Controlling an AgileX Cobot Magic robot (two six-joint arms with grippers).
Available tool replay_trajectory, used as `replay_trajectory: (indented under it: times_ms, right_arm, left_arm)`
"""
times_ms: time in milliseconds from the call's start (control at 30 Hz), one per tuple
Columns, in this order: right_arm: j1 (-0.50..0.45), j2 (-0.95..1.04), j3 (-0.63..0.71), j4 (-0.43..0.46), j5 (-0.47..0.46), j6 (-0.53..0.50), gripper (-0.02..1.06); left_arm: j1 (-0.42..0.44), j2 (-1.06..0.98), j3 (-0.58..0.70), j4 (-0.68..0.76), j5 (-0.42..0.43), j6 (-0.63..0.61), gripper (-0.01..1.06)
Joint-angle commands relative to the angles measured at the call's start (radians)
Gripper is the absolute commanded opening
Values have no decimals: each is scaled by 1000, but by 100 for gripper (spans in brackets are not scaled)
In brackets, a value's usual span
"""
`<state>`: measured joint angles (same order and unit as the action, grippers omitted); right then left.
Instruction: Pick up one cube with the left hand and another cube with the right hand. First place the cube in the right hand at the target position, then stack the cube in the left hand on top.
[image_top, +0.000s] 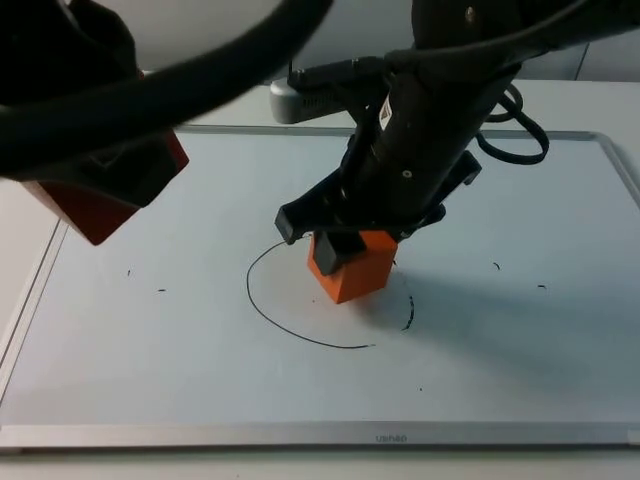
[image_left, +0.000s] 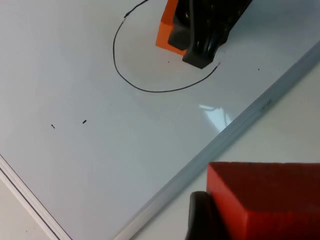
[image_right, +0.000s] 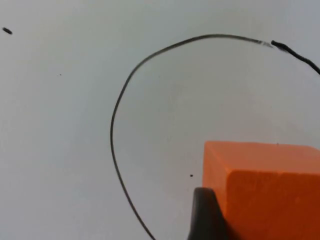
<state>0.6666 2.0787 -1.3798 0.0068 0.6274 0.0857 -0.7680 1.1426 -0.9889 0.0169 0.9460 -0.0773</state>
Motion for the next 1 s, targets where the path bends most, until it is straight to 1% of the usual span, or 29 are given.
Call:
replay_trajectory:
  times_ms: [0,133,200,267,367,600,967]
  right_arm:
    - [5,1,-11,-7,-15,4,0]
    - [19,7,-11,-33,-17,23,0]
    - [38,11,-11,-97,-24,78,0]
    - [44,11,-11,-127,-30,120,0]
    - [44,11,-11,-137,-30,140,0]
    - [44,11,-11,-142,-56,140,0]
    - [44,30,-11,-140,-63,140,0]
  left_arm:
    - [-8,-6,3,-7,-17,-2,0]
    - [-8,-6,3,-7,-18,-2,0]
    - [-8,-6,3,-7,-18,-2,0]
    - [-8,-6,3,-9,-18,-2,0]
    - [-8,-6,3,-9,-18,-2,0]
    - [-8,-6,3,-9,-18,-2,0]
    - [-8,-6,3,-9,-18,-2,0]
